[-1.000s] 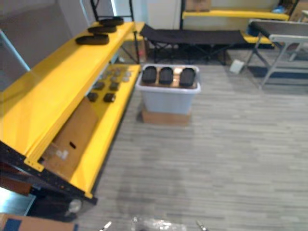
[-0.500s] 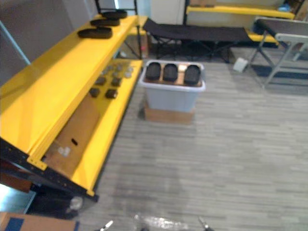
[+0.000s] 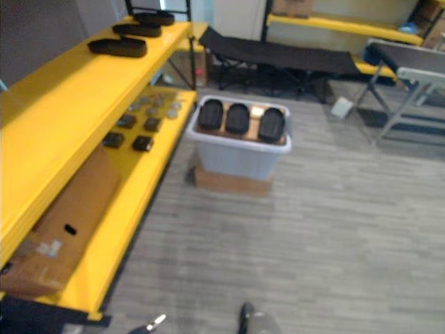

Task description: Walk over and take plastic housings, then place them on the shelf

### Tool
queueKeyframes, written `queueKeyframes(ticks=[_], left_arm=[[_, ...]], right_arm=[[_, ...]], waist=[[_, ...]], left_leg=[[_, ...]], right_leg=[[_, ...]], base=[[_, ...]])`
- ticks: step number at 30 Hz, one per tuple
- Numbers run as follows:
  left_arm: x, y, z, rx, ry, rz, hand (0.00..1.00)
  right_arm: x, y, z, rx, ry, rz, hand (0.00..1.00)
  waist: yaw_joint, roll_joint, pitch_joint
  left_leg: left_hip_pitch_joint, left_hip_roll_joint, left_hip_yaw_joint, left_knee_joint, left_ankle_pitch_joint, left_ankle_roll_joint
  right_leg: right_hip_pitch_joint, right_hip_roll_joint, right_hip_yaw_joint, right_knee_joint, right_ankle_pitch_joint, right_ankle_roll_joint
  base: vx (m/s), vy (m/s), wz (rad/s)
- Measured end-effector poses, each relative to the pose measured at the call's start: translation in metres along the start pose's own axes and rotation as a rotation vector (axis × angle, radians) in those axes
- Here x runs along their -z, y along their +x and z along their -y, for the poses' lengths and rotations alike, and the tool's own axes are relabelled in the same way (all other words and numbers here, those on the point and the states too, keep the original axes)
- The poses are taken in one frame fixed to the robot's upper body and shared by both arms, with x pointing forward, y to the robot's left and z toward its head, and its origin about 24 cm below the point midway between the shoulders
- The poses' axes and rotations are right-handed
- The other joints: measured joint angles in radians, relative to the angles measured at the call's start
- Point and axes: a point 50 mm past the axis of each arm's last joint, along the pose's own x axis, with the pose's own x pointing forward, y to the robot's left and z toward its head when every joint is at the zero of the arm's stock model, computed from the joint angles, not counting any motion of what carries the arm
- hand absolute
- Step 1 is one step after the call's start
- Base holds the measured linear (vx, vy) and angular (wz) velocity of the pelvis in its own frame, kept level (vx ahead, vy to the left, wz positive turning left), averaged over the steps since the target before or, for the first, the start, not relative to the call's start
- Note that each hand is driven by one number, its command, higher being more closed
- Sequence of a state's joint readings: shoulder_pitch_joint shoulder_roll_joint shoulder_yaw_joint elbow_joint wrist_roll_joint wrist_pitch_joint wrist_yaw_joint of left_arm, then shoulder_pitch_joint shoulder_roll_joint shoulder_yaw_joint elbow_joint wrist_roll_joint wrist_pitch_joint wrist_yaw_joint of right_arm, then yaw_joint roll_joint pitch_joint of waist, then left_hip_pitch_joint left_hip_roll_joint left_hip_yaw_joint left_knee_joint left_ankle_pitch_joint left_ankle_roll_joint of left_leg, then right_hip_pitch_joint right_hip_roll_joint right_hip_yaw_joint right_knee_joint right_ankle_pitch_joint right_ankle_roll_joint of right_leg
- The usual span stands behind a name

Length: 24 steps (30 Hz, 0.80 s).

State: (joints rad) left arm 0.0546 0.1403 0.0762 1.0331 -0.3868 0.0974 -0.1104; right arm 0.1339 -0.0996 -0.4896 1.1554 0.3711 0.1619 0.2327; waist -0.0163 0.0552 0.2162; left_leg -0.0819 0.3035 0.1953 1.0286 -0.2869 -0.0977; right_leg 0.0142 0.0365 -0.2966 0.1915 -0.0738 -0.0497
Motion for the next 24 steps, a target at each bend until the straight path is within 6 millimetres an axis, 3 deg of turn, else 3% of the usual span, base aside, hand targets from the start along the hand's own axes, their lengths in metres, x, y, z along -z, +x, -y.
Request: queueKeyframes(ticks=[1,2,4,5,6,7,8,9,10,11,14,16,17,19,21,22,24], left_arm=[[-0.002,0.001,0.002,0.006,0.002,0.002,0.0],[-0.001,0.002,0.008,0.02,0.006,-0.005,0.0],[0.0,0.002,0.013,0.04,-0.001,0.0,0.0],[-0.002,0.003,0.015,0.047,0.0,0.01,0.0],[-0.003,0.002,0.014,0.044,0.009,0.021,0.0],[-0.003,0.002,0.013,0.039,0.009,0.023,0.0],[0.002,0.001,0.009,0.025,0.014,0.019,0.0],[0.009,-0.001,0.002,0.005,0.024,0.006,0.0],[0.007,-0.002,-0.004,-0.009,0.041,0.009,0.0],[0.002,-0.002,-0.008,-0.018,0.068,0.016,0.0],[-0.001,-0.002,-0.01,-0.03,0.103,0.02,0.0],[-0.001,-0.002,-0.012,-0.052,0.108,0.027,0.0],[0.002,-0.003,-0.013,-0.064,0.113,0.022,0.0],[0.003,-0.004,-0.014,-0.065,0.14,0.03,0.0],[-0.006,-0.002,-0.008,-0.046,0.147,0.063,0.0],[-0.016,0.0,0.002,-0.012,0.149,0.103,0.0],[-0.028,0.002,0.01,0.015,0.125,0.142,0.0]], right_arm=[[-0.006,0.001,-0.002,-0.006,-0.016,0.011,0.0],[-0.016,0.002,-0.007,-0.015,-0.039,0.037,0.0],[-0.027,0.005,-0.018,-0.031,-0.033,0.084,0.0],[-0.035,0.007,-0.027,-0.032,-0.036,0.108,0.0],[-0.042,0.008,-0.034,-0.029,-0.042,0.135,0.0],[-0.042,0.009,-0.038,-0.031,-0.04,0.138,0.0],[-0.039,0.01,-0.042,-0.027,-0.036,0.134,0.0],[-0.032,0.012,-0.051,-0.042,-0.045,0.11,0.0],[-0.027,0.013,-0.055,-0.049,-0.052,0.097,0.0],[-0.024,0.013,-0.057,-0.047,-0.052,0.084,0.0],[-0.018,0.013,-0.05,-0.008,-0.036,0.061,0.0],[-0.012,0.014,-0.052,0.005,-0.048,0.038,0.0],[-0.014,0.014,-0.051,0.012,-0.066,0.04,0.0],[-0.017,0.013,-0.05,0.018,-0.101,0.052,0.0],[-0.021,0.014,-0.052,0.022,-0.124,0.072,0.0],[-0.023,0.014,-0.053,0.031,-0.124,0.081,0.0],[-0.025,0.014,-0.053,0.035,-0.125,0.086,0.0]], waist=[[0.0,0.001,0.012],[0.003,-0.002,0.016],[0.021,-0.005,0.018],[0.034,-0.008,0.019],[0.039,-0.007,0.019],[0.046,-0.004,0.021],[0.068,-0.001,0.021],[0.085,-0.02,0.019],[0.082,-0.038,0.023],[0.07,-0.073,0.027],[0.063,-0.089,0.032],[0.077,-0.103,0.042],[0.077,-0.105,0.042],[0.067,-0.096,0.045],[0.058,-0.083,0.037],[0.057,-0.074,0.031],[0.056,-0.071,0.031]], left_leg=[[-0.023,-0.008,-0.002,0.017,-0.003,0.005],[-0.067,-0.049,0.0,-0.012,-0.005,0.009],[-0.119,-0.14,0.005,-0.17,-0.007,0.013],[-0.145,-0.202,-0.008,-0.349,0.004,0.015],[-0.169,-0.263,-0.059,-0.552,0.056,0.013],[-0.172,-0.281,-0.095,-0.657,0.095,0.008],[-0.167,-0.286,-0.14,-0.74,0.234,0.011],[-0.146,-0.306,-0.129,-0.738,0.28,0.078],[-0.146,-0.32,-0.119,-0.729,0.262,0.094],[-0.151,-0.331,-0.12,-0.691,0.227,0.129],[-0.133,-0.354,-0.129,-0.659,0.161,0.163],[-0.028,-0.371,-0.107,-0.697,0.112,0.164],[0.028,-0.379,-0.098,-0.713,0.101,0.173],[0.127,-0.379,-0.095,-0.754,0.088,0.17],[0.18,-0.35,-0.108,-0.79,0.084,0.163],[0.191,-0.321,-0.133,-0.797,0.072,0.142],[0.201,-0.293,-0.16,-0.799,0.054,0.112]], right_leg=[[0.043,0.0,0.004,-0.019,-0.002,-0.002],[0.112,-0.009,0.021,-0.059,-0.002,-0.003],[0.192,-0.03,0.056,-0.107,-0.005,0.001],[0.221,-0.048,0.085,-0.12,-0.024,0.014],[0.24,-0.059,0.118,-0.121,-0.059,0.033],[0.25,-0.059,0.135,-0.124,-0.079,0.042],[0.273,-0.05,0.174,-0.134,-0.117,0.056],[0.292,-0.058,0.223,-0.126,-0.152,0.044],[0.295,-0.074,0.227,-0.118,-0.175,0.025],[0.293,-0.089,0.229,-0.09,-0.175,0.025],[0.217,-0.109,0.251,0.126,-0.168,0.039],[0.043,-0.165,0.237,0.564,-0.147,0.239],[0.0,-0.191,0.213,0.669,-0.161,0.22],[-0.042,-0.234,0.106,0.697,-0.212,0.163],[-0.071,-0.23,0.026,0.548,-0.24,0.124],[-0.1,-0.221,0.013,0.368,-0.23,0.129],[-0.13,-0.222,0.059,0.202,-0.181,0.139]], base=[[0.58,-0.196,-0.26],[0.66,-0.155,-0.36],[0.62,-0.072,-0.56],[0.37,0.035,-0.79],[0.43,0.09,-0.86],[0.41,0.154,-1.0],[0.52,0.214,-1.07],[0.45,0.185,-0.91],[0.48,0.13,-0.33],[0.46,0.117,0.21],[0.4,0.138,0.16],[0.5,0.162,-0.28],[0.45,0.105,-0.28],[0.39,0.064,0.01],[0.39,-0.017,0.29],[0.33,-0.069,0.36],[0.32,-0.137,0.42]])
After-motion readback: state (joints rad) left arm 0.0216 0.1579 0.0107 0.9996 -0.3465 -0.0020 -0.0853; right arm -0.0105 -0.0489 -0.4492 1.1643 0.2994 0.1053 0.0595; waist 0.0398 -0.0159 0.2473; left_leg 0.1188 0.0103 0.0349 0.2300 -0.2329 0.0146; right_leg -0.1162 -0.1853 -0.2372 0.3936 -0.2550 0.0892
